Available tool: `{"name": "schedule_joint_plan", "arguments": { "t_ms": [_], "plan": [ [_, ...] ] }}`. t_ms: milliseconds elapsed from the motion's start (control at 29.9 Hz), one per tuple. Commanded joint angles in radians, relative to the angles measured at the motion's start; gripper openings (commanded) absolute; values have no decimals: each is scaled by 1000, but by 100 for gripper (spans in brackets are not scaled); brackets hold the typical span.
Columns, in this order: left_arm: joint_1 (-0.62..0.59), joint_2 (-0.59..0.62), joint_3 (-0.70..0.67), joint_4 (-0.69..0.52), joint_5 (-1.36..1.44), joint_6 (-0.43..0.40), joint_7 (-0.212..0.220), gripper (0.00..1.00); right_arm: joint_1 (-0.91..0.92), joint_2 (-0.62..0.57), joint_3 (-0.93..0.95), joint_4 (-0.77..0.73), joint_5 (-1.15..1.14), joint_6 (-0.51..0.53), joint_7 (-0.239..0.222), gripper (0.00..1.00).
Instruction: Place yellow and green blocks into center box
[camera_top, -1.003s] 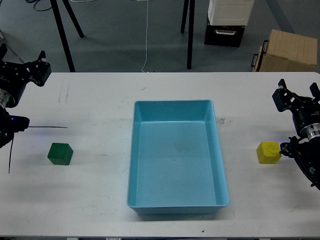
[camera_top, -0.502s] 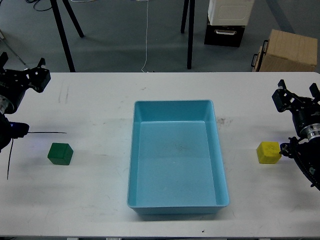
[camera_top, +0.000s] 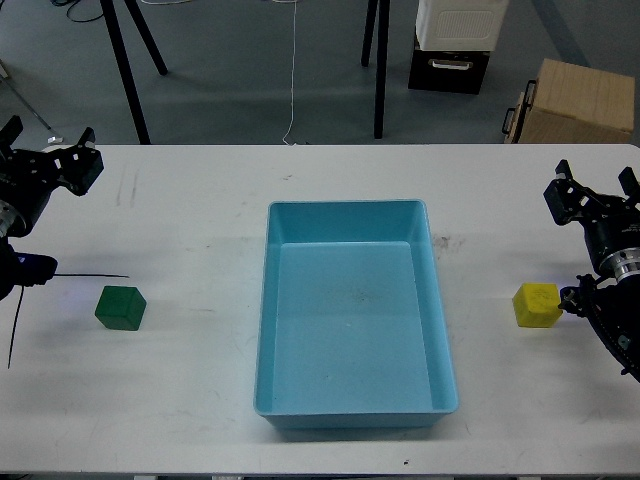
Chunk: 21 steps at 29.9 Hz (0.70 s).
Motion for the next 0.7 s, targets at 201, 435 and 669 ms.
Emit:
{"name": "schedule_joint_plan", "arguments": {
  "t_ms": [201,435,669],
  "plan": [
    [19,7,-33,-12,-39,-5,0,100,2,-1,0,2,0,0,0,99],
    [20,8,-40,-14,-39,-3,0,100,4,-3,0,2,0,0,0,99],
    [37,8,-40,-14,-38,1,-2,100,1,-14,3,9,-3,2,5,99]
  ]
}}
